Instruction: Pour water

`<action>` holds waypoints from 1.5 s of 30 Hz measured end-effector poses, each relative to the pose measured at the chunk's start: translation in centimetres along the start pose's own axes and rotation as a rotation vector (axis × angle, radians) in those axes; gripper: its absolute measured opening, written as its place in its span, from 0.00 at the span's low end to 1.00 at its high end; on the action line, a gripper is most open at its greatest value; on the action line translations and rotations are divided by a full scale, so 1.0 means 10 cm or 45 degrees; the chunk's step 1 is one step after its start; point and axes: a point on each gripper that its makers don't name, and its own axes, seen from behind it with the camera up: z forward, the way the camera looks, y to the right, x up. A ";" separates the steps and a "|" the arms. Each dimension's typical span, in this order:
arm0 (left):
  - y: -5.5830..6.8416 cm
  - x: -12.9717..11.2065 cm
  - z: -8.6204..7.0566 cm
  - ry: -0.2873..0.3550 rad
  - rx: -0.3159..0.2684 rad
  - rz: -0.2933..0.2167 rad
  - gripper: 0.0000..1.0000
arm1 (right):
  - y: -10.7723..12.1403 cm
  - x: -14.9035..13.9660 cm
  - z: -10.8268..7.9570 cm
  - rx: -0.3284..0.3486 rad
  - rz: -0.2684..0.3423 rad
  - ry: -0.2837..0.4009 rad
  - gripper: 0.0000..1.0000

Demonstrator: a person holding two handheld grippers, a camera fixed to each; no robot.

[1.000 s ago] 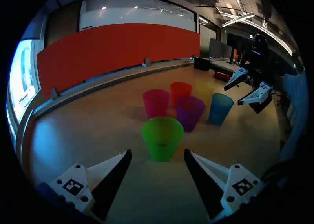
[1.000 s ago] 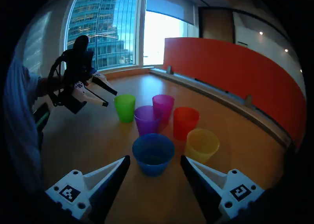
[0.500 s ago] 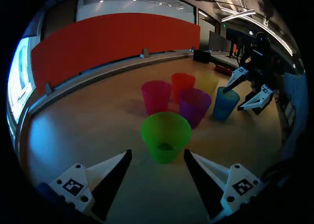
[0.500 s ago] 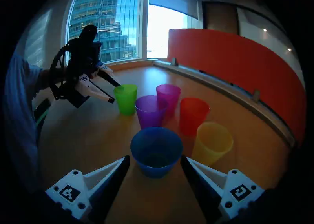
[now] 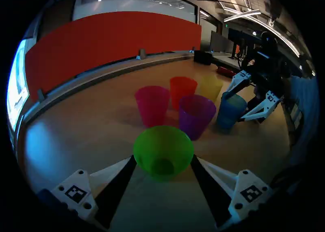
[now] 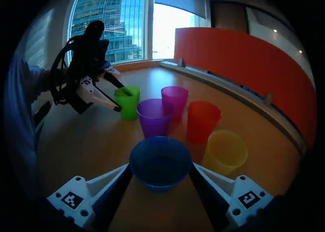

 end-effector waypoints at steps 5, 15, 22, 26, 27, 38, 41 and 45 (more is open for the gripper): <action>0.04 0.03 0.06 0.002 -0.020 -0.008 0.99 | 0.01 0.02 0.02 -0.001 -0.001 0.003 0.99; 0.04 0.04 0.08 0.005 -0.017 0.006 0.95 | 0.02 0.03 0.03 -0.002 -0.006 0.003 1.00; 0.03 0.04 0.08 0.001 -0.013 0.016 0.86 | 0.02 0.03 0.04 -0.003 -0.009 0.002 1.00; 0.02 0.04 0.07 0.002 -0.009 0.018 0.85 | 0.03 0.02 0.04 -0.005 -0.013 0.001 1.00; 0.02 0.04 0.07 0.002 -0.008 0.019 0.85 | 0.02 0.02 0.04 -0.003 -0.015 0.001 0.98; 0.04 0.12 0.01 0.033 -0.001 0.009 0.85 | -0.01 0.05 0.03 -0.007 0.002 0.028 0.89; 0.05 0.16 -0.05 0.051 0.006 0.008 0.85 | 0.00 0.11 0.00 -0.018 0.012 0.048 0.89; 0.07 0.26 -0.15 0.087 0.019 0.007 0.85 | -0.01 0.21 -0.09 -0.032 0.020 0.084 0.89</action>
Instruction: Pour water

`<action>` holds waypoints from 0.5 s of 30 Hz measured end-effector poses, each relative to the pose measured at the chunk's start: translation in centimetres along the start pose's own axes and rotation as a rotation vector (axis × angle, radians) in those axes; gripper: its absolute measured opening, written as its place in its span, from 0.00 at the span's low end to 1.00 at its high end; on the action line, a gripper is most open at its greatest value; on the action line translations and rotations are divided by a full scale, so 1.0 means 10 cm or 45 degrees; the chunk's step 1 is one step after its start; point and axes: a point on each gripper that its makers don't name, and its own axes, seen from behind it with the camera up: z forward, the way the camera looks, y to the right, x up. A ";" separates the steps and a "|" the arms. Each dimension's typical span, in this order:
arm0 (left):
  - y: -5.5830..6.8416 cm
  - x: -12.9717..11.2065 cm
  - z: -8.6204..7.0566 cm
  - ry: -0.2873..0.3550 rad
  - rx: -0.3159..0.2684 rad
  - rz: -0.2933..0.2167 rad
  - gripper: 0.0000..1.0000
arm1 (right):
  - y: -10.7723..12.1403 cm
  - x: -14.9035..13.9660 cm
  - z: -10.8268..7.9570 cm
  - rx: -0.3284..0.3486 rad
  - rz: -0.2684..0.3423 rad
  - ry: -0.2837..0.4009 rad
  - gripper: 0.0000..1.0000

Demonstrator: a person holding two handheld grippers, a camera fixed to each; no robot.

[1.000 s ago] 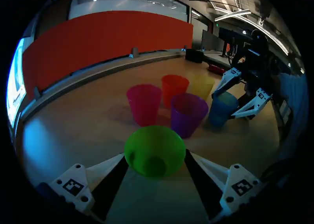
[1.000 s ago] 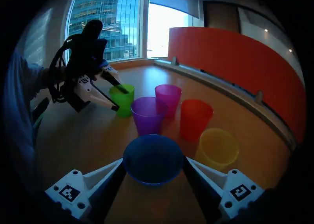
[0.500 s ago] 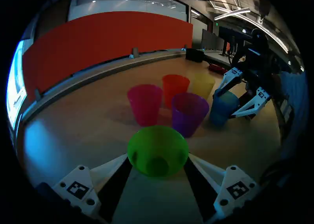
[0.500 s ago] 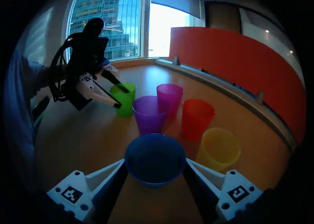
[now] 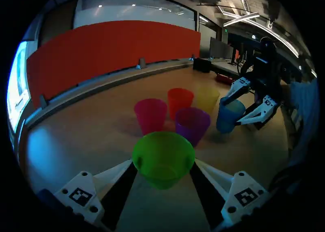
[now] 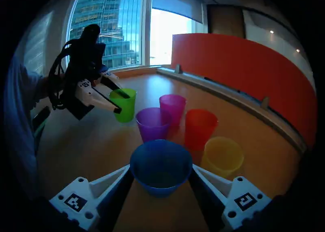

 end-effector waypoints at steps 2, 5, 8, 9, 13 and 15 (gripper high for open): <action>0.01 0.06 -0.05 0.022 0.005 0.000 0.85 | -0.01 0.07 -0.05 -0.006 0.003 0.020 0.89; 0.04 0.16 -0.14 0.057 0.018 0.002 0.85 | -0.03 0.18 -0.14 -0.017 0.003 0.052 0.89; 0.06 0.27 -0.25 0.097 0.034 0.008 0.85 | -0.04 0.31 -0.23 -0.034 -0.003 0.089 0.89; 0.07 0.31 -0.28 0.111 0.039 0.011 0.85 | -0.04 0.36 -0.27 -0.040 -0.007 0.103 0.89; 0.11 0.47 -0.42 0.164 0.055 0.020 0.85 | -0.06 0.54 -0.40 -0.062 -0.022 0.149 0.89; 0.14 0.55 -0.49 0.191 0.060 0.024 0.85 | -0.07 0.63 -0.47 -0.072 -0.030 0.173 0.89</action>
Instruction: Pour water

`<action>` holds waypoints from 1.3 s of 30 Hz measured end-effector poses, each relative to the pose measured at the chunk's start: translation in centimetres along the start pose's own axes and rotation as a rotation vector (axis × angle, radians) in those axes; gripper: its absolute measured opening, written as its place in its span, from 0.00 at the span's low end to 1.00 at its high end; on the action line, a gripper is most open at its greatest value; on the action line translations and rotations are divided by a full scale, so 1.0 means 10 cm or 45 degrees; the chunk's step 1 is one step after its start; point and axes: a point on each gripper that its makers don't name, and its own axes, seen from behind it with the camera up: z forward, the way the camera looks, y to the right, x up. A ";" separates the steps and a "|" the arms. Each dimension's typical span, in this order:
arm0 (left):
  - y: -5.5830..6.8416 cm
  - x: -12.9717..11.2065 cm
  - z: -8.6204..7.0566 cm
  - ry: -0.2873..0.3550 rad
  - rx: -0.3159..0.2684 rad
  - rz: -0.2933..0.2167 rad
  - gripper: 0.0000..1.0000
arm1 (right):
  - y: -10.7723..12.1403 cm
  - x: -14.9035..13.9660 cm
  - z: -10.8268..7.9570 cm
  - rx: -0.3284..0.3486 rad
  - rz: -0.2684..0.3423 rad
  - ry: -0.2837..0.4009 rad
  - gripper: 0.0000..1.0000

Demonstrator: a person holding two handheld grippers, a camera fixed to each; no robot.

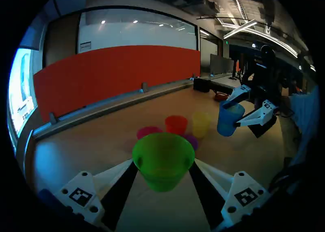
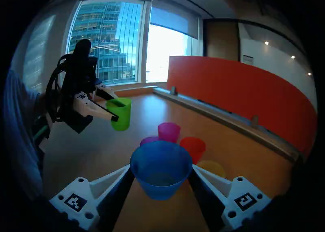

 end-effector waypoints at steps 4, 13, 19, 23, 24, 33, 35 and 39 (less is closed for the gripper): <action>0.05 0.20 -0.11 0.060 0.003 0.005 0.85 | -0.01 0.21 -0.10 -0.018 -0.007 0.051 0.89; 0.15 0.56 -0.32 0.182 0.019 0.013 0.85 | 0.02 0.64 -0.27 -0.038 0.035 0.188 0.89; 0.23 0.72 -0.40 0.241 0.010 0.001 0.85 | 0.04 0.85 -0.34 -0.052 0.031 0.256 0.89; 0.28 0.80 -0.43 0.270 0.001 -0.001 0.85 | 0.04 0.99 -0.38 -0.059 0.016 0.299 0.89; 0.29 0.82 -0.44 0.278 0.000 0.000 0.85 | 0.04 1.02 -0.40 -0.061 0.012 0.311 0.89; 0.44 1.04 -0.53 0.362 -0.034 -0.004 0.85 | 0.04 1.23 -0.49 -0.082 -0.001 0.381 0.89; 0.46 1.08 -0.54 0.379 -0.041 -0.003 0.85 | 0.03 1.26 -0.50 -0.081 -0.001 0.388 0.89; 0.50 1.13 -0.56 0.398 -0.049 -0.001 0.85 | 0.02 1.30 -0.53 -0.077 0.000 0.395 0.89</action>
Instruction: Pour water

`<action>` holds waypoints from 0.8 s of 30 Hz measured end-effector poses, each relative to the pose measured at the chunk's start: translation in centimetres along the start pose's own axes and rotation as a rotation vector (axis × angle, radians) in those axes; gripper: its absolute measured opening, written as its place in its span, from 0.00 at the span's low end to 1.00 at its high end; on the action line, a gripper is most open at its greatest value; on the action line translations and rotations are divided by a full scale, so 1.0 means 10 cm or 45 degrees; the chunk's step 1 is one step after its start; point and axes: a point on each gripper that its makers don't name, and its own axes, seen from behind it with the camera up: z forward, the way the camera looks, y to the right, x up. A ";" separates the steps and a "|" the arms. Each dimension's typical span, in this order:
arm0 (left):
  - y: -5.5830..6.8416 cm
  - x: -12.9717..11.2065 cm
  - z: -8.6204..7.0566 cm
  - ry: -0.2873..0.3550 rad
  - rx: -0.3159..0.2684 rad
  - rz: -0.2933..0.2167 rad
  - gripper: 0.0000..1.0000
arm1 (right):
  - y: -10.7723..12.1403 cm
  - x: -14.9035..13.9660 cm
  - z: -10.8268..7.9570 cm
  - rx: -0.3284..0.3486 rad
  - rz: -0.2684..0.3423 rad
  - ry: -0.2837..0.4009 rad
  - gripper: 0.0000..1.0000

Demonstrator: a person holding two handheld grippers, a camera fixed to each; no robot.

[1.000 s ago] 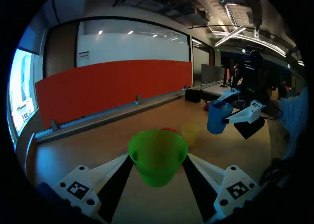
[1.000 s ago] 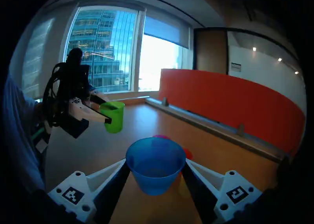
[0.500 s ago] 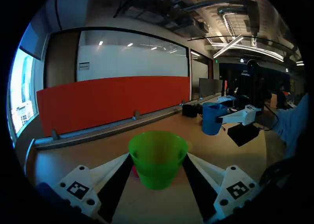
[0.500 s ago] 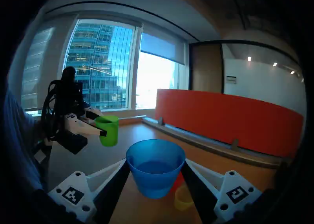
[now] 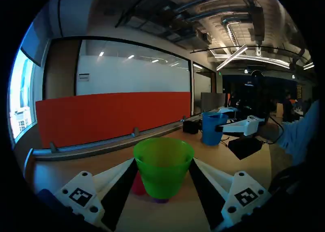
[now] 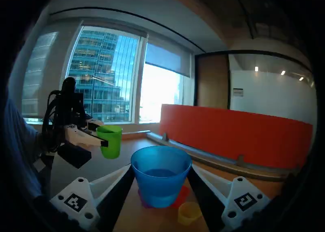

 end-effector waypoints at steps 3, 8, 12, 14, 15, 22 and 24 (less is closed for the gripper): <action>0.03 0.01 0.00 0.003 -0.007 0.004 0.85 | 0.02 0.02 -0.01 -0.003 -0.006 -0.001 0.89; 0.09 0.03 0.02 0.001 -0.023 0.014 0.85 | 0.02 0.04 -0.01 0.003 -0.030 -0.013 0.89; 0.16 0.02 0.03 -0.003 -0.042 0.020 0.85 | 0.01 0.09 0.00 0.015 -0.055 -0.016 0.89; 0.20 0.02 0.03 -0.006 -0.054 0.023 0.85 | 0.00 0.11 0.01 0.021 -0.070 -0.017 0.89; 0.22 0.02 0.04 -0.008 -0.060 0.025 0.85 | 0.00 0.12 0.01 0.024 -0.079 -0.017 0.89; 0.34 0.00 0.07 -0.017 -0.089 0.034 0.85 | -0.01 0.21 0.03 0.040 -0.152 -0.015 0.89; 0.38 -0.01 0.07 -0.018 -0.099 0.034 0.85 | -0.01 0.24 0.03 0.040 -0.179 -0.010 0.89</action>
